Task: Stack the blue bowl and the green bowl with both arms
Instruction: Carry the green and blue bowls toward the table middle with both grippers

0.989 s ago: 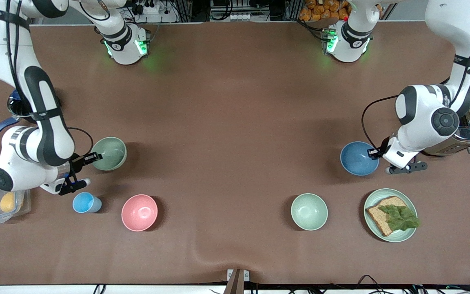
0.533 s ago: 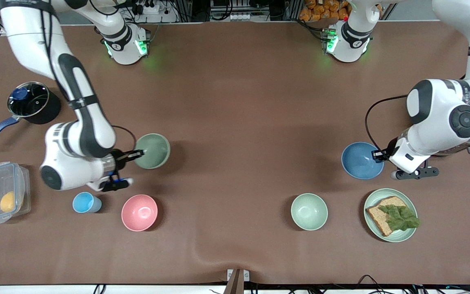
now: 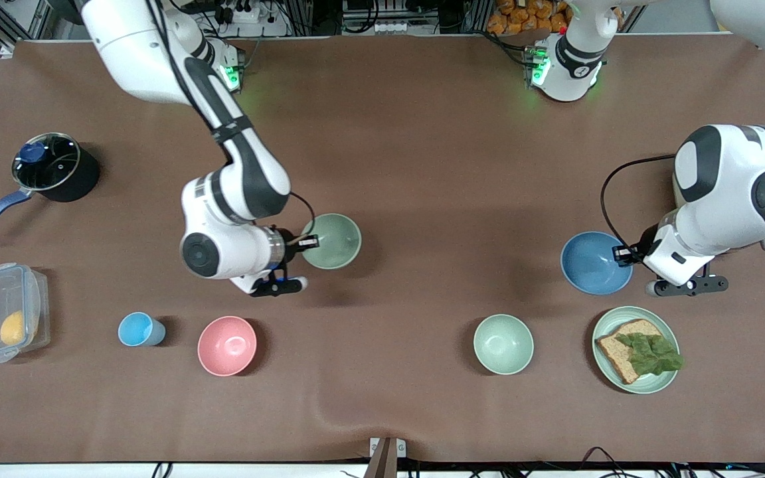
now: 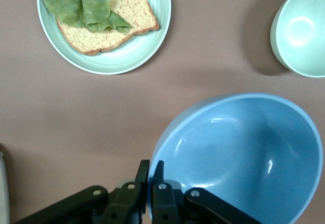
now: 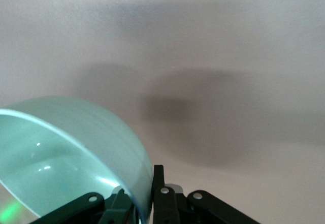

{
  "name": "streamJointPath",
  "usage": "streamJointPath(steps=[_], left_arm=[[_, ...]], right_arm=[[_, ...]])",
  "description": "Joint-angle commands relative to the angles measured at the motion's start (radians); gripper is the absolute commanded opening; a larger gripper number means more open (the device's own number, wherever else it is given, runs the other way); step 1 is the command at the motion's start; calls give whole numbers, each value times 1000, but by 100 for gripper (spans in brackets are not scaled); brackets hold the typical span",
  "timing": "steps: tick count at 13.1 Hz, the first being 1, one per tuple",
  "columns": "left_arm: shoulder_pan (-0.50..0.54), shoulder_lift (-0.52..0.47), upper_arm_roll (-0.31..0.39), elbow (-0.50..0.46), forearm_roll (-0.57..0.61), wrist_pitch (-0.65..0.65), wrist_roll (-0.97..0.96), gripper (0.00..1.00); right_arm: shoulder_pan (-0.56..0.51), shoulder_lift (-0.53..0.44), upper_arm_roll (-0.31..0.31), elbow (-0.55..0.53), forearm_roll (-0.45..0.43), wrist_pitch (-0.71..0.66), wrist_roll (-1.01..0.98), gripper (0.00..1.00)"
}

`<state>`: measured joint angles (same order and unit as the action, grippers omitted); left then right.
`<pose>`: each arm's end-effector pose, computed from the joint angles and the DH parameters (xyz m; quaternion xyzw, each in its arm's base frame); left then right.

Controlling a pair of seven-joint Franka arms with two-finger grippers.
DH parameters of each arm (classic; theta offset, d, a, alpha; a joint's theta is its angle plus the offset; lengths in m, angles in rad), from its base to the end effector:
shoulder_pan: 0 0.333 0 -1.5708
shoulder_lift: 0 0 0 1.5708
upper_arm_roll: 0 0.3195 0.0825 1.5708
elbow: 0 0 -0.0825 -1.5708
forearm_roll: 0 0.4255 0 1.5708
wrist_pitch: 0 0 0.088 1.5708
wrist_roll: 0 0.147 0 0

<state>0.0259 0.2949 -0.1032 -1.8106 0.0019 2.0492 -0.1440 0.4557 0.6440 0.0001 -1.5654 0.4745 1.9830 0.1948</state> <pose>0.6578 -0.0483 0.3181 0.9989 0.0347 -0.0288 0.0111 0.6157 0.3524 0.1974 -0.9729 -0.0088 0.1690 0.1576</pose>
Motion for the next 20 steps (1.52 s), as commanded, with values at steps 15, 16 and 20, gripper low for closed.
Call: streamJointPath(steps=[15,16,20], left_arm=[[-60,73,-6,57,-13,-43,-95,0],[-60,70,-6,59,-11,-43,-94,0],[-66,67,-13,62,-22,-46,-95,0]], right_arm=[[87,70,-29,8,245,132,340,100],[72,45,-60,7,245,70,351,100],[63,22,-173,-1,236,-32,604,100]])
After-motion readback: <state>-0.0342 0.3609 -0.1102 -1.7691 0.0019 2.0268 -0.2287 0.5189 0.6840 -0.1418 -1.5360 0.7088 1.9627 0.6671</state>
